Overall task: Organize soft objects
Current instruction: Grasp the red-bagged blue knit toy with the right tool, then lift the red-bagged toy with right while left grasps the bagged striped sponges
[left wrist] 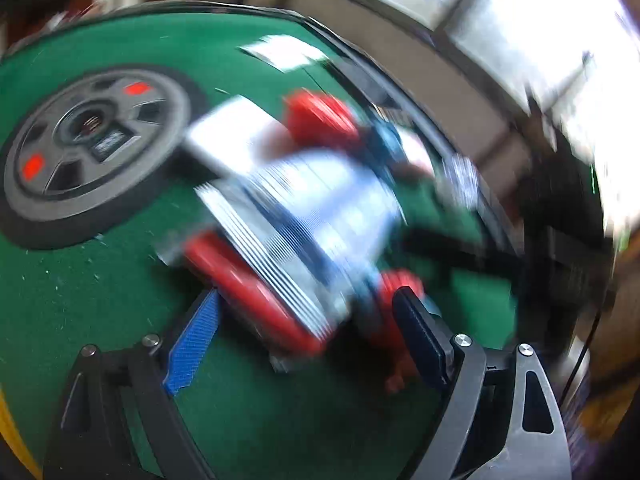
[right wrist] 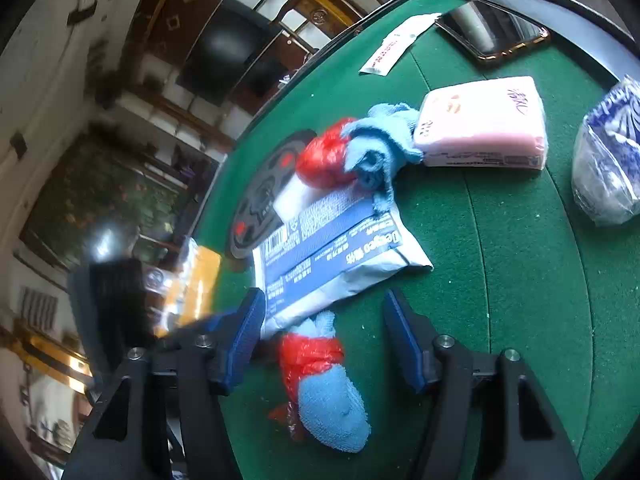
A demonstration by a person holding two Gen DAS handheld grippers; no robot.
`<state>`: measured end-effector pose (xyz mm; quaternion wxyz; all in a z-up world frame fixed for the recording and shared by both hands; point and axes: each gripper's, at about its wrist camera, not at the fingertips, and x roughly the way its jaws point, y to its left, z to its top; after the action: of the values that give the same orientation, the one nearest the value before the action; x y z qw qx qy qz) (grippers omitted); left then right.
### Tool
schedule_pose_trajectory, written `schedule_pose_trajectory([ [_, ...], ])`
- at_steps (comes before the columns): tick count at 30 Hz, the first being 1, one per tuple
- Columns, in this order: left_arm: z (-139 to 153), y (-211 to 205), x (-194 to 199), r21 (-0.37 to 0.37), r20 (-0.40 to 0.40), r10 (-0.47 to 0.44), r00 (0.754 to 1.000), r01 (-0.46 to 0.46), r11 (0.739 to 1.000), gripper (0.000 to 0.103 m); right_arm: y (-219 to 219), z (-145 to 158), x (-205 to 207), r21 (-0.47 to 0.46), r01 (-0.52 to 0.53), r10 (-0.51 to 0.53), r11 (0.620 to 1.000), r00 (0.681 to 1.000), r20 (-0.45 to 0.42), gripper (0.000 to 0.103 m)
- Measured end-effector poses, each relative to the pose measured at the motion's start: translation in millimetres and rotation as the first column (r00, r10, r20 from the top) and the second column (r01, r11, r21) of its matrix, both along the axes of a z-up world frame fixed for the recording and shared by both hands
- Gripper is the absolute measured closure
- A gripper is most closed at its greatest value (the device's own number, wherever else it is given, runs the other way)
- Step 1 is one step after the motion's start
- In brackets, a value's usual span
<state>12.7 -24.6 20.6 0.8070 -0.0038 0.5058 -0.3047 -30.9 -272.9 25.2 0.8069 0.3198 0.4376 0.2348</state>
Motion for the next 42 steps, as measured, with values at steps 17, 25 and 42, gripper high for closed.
schedule_pose_trajectory([
  [17,24,104,2,-0.17,-0.1,0.357,0.929,-0.37,0.913,0.017,26,-1,15,0.074,-0.041,0.045,0.996,0.998,-0.049,0.033],
  [25,49,143,-46,-0.198,-0.018,0.43,0.903,-0.425,0.884,0.016,119,-3,38,0.051,-0.3,0.303,0.953,0.949,-0.085,0.024],
  [42,3,29,7,0.224,0.162,0.113,0.98,-0.148,0.963,0.016,56,13,14,0.136,-0.188,0.176,0.973,0.98,0.091,0.027],
])
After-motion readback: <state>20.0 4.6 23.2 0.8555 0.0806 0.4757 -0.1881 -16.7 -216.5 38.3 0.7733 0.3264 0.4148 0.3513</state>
